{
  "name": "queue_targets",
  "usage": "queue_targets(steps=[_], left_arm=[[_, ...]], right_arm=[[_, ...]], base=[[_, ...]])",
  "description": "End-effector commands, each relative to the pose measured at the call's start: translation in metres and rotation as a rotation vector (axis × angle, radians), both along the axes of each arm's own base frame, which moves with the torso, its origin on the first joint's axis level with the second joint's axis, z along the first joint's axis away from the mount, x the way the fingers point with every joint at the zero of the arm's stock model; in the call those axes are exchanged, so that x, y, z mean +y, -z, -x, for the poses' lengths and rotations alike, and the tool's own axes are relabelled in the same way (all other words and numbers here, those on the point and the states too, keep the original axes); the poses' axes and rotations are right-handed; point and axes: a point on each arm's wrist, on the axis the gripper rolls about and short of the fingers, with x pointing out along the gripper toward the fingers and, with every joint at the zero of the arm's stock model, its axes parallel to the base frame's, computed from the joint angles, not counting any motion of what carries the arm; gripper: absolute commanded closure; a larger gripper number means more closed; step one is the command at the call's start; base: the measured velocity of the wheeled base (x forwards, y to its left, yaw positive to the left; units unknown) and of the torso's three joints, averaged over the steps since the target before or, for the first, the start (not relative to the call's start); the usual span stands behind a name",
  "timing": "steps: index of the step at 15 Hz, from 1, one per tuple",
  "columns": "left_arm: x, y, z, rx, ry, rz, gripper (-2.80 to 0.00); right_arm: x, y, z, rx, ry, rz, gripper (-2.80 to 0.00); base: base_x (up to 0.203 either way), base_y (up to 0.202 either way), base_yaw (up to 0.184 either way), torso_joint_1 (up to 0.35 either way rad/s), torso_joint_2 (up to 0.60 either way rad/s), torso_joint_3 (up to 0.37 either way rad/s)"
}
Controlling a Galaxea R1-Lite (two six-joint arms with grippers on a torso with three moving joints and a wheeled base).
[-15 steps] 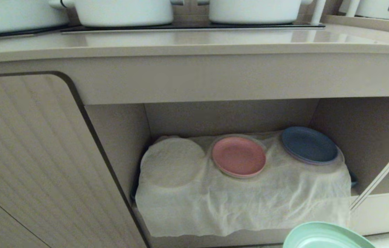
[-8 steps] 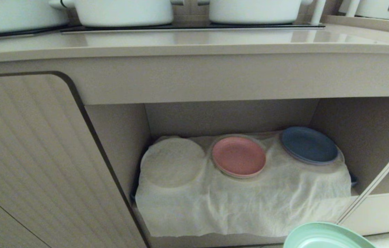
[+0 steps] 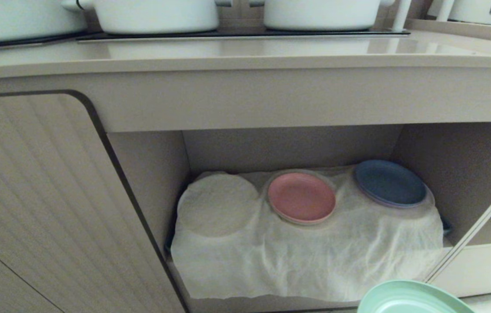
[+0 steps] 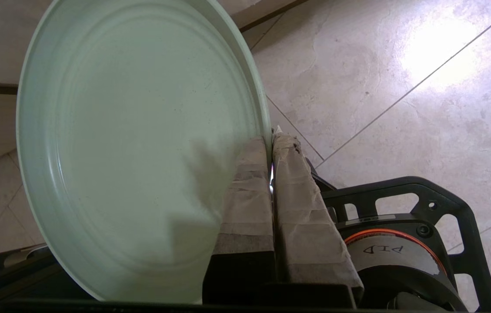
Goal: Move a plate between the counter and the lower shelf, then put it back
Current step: Put the plate
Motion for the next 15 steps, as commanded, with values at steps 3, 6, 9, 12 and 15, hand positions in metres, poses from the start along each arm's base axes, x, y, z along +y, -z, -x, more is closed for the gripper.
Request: queue_targets(steps=[3,6,9,12,15], left_arm=[[0.0000,0.0000,0.0000,-0.001,-0.001,0.001,0.00],[0.0000,0.0000,0.0000,-0.001,-0.001,0.001,0.00],[0.0000,0.0000,0.0000,-0.001,-0.001,0.001,0.00],[0.0000,0.0000,0.0000,-0.001,-0.001,0.001,0.00],[0.0000,0.0000,0.0000,-0.001,-0.001,0.001,0.00]], right_arm=[[-0.0005,0.0001,0.0007,0.001,0.006,0.000,0.00],[-0.0004,-0.0004,0.0005,-0.001,0.006,-0.002,0.00],[-0.0004,-0.0002,0.0005,-0.001,0.006,-0.001,0.00],[-0.0004,0.0000,0.0006,0.000,0.006,-0.001,0.00],[-0.0004,0.0004,0.0005,0.003,0.006,0.001,0.00]], base=[[0.000,0.000,0.000,0.000,0.00,0.000],[0.000,0.000,0.000,0.000,0.00,0.000],[0.000,0.000,0.000,0.000,0.00,0.000],[0.000,0.000,0.000,0.000,0.00,0.000],[0.000,0.000,0.000,0.000,0.00,0.000]])
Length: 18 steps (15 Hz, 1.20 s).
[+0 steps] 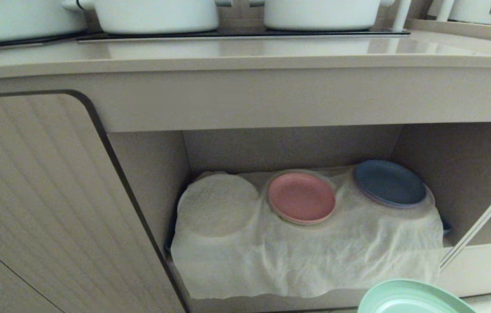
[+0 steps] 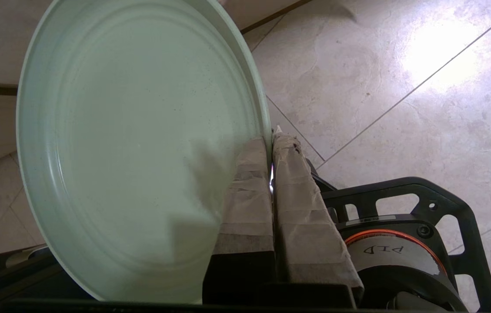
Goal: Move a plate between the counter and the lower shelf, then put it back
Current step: Put the plate
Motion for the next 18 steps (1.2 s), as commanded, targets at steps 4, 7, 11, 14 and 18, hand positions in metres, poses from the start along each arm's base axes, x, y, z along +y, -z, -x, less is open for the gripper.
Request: queue_targets(steps=[4,7,11,14,18], left_arm=[[0.0000,0.0000,0.0000,-0.001,-0.001,0.001,0.00],[0.0000,0.0000,0.0000,-0.001,-0.001,0.001,0.00],[0.0000,0.0000,0.0000,-0.001,-0.001,0.001,0.00],[0.0000,0.0000,0.0000,-0.001,-0.001,0.001,0.00],[0.0000,0.0000,0.0000,-0.001,-0.001,0.001,0.00]], right_arm=[[0.0005,0.0002,-0.0009,0.008,0.004,0.002,0.00],[0.0011,0.0005,-0.0018,0.012,0.003,0.005,0.00],[0.0021,-0.0011,-0.0033,0.006,0.000,0.001,0.00],[0.0021,-0.0024,-0.0033,0.000,0.006,-0.006,0.00],[0.0020,-0.0073,-0.0031,-0.013,0.034,-0.040,0.00]], base=[[0.000,0.000,0.000,0.000,0.00,0.000],[0.000,0.000,0.000,0.000,0.00,0.000],[0.000,0.000,0.000,0.000,0.00,0.000],[0.000,0.000,0.000,0.000,0.00,0.000],[0.000,0.000,0.000,0.000,0.00,0.000]])
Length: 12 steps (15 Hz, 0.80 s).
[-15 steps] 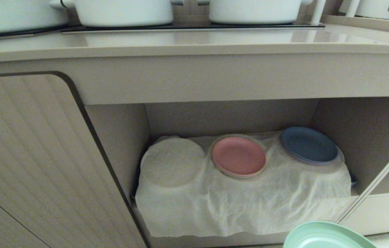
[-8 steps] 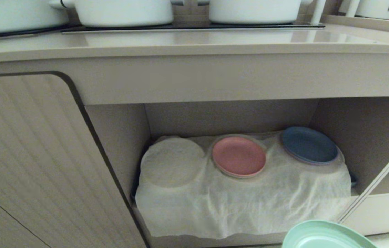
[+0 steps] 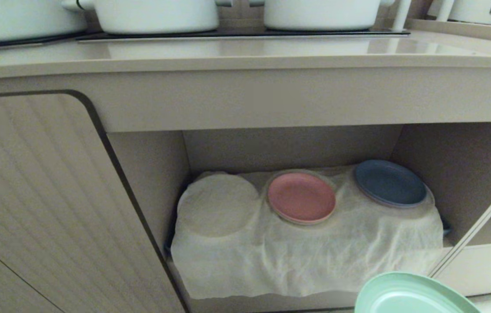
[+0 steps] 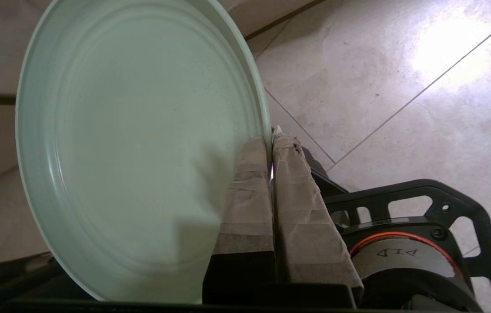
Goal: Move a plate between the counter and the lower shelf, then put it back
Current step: Put the plate
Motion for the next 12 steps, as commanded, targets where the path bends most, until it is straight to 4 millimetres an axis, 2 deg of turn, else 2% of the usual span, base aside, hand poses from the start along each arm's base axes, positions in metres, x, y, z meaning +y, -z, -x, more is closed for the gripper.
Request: queue_targets(steps=[1,12], left_arm=[[0.0000,0.0000,0.0000,-0.001,0.000,0.001,0.00],[0.0000,0.0000,0.0000,-0.001,0.000,0.001,0.00]], right_arm=[[-0.0003,-0.0014,0.0005,-0.002,0.009,-0.008,0.00],[-0.0005,-0.0016,0.0014,0.007,0.009,-0.008,0.00]], base=[[0.000,0.000,0.000,0.000,0.00,0.000],[0.000,0.000,0.000,0.000,0.00,0.000]])
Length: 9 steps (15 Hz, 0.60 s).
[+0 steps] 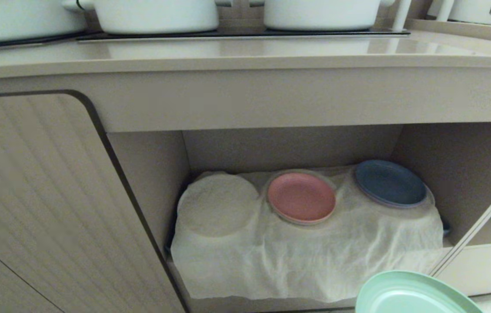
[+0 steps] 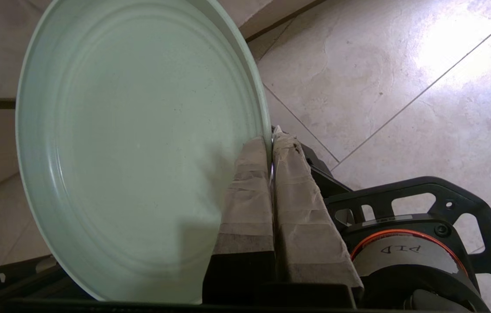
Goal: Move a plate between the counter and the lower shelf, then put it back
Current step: Put the plate
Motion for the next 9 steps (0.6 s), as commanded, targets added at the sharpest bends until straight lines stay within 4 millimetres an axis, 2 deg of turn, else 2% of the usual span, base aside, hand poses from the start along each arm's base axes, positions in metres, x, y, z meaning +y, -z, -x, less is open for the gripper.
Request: queue_targets(steps=[1,7,9], left_arm=[[0.0000,0.0000,0.0000,-0.001,0.000,0.001,0.00],[0.0000,0.0000,0.0000,-0.001,0.000,0.001,0.00],[0.0000,0.0000,0.0000,-0.001,0.000,0.001,0.00]], right_arm=[[-0.0002,0.0009,0.0007,0.008,-0.002,0.003,0.00],[0.0004,0.0013,0.0007,0.011,-0.012,0.002,0.00],[0.0004,0.0014,0.0005,0.012,-0.012,0.003,0.00]], base=[[0.000,0.000,0.000,0.000,0.00,0.000],[0.000,0.000,0.000,0.003,-0.01,-0.007],[0.000,0.000,0.000,0.056,-0.29,-0.223]])
